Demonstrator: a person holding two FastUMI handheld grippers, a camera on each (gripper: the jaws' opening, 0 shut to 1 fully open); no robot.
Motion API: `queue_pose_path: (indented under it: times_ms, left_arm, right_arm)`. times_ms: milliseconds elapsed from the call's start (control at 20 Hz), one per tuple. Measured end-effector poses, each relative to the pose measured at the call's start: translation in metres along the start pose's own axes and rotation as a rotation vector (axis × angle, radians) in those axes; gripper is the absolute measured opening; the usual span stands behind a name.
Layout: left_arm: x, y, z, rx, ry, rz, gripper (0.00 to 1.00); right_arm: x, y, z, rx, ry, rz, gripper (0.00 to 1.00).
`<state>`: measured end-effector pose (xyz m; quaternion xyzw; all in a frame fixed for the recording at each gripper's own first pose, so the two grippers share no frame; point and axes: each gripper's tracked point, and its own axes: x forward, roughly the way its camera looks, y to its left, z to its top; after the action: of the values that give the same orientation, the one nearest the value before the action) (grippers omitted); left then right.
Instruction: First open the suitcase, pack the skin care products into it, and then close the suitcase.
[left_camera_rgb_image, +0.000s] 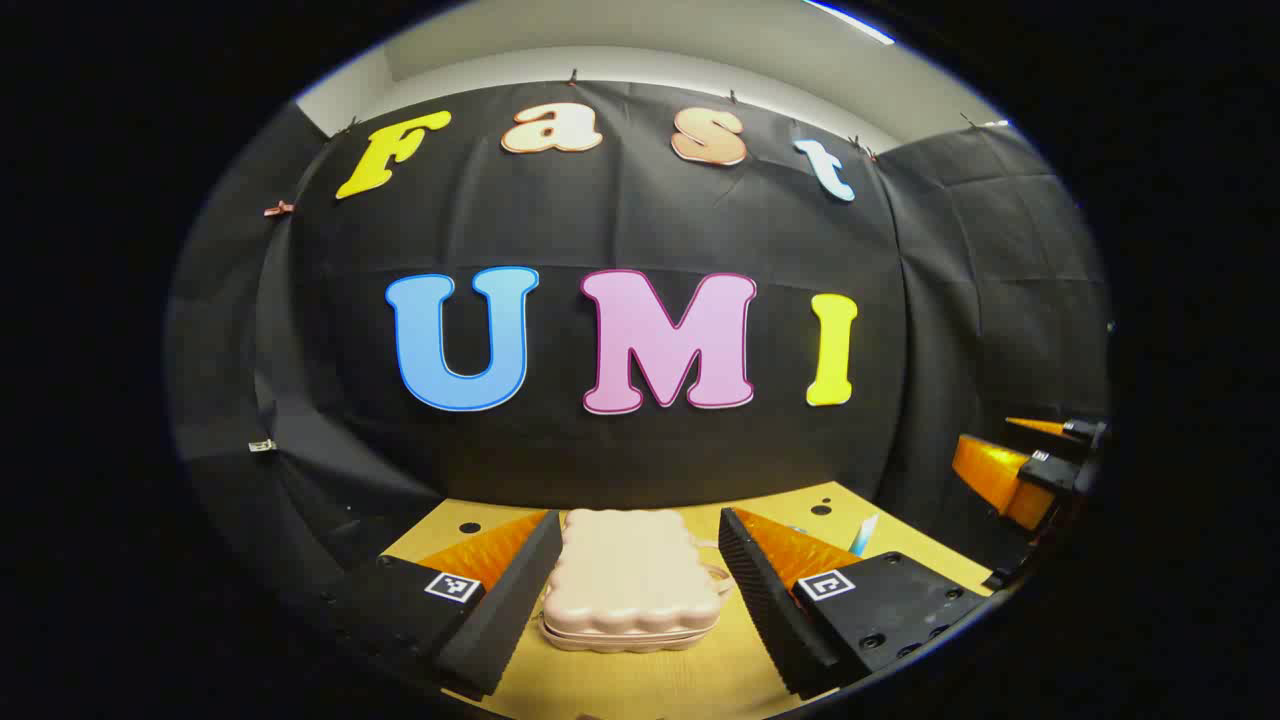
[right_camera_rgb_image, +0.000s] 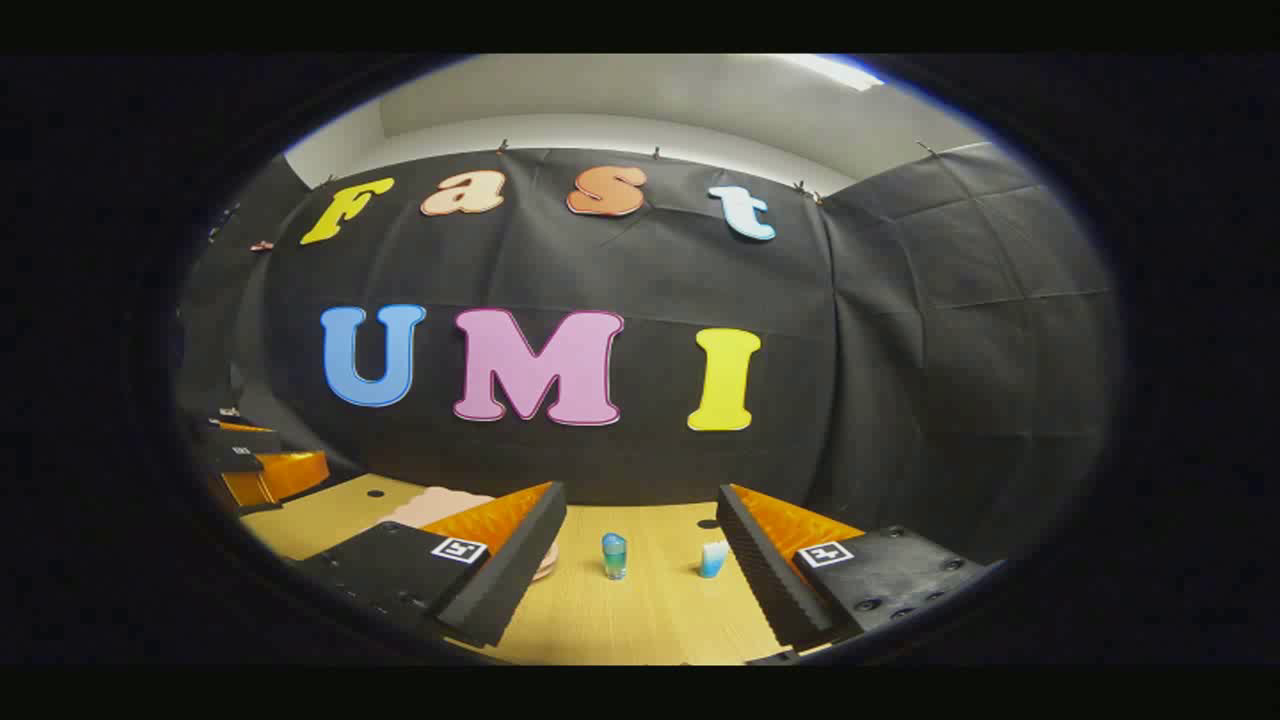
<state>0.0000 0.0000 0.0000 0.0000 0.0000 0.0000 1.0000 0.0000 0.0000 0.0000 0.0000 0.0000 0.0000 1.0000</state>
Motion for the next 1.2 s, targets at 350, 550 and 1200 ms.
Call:
queue_pose_path:
  times_ms: [350,550,1200]
  left_arm:
    - [0.002,-0.003,-0.017,-0.003,0.056,-0.019,0.99]
    - [0.005,-0.006,-0.02,-0.012,0.065,-0.031,0.99]
    - [0.047,-0.04,-0.029,-0.035,0.102,-0.088,0.99]
  right_arm:
    - [0.001,0.005,-0.01,-0.005,0.035,0.017,0.96]
    - [0.003,0.002,-0.015,-0.005,0.05,0.013,0.96]
    - [0.023,-0.022,-0.024,-0.023,0.06,-0.018,0.96]
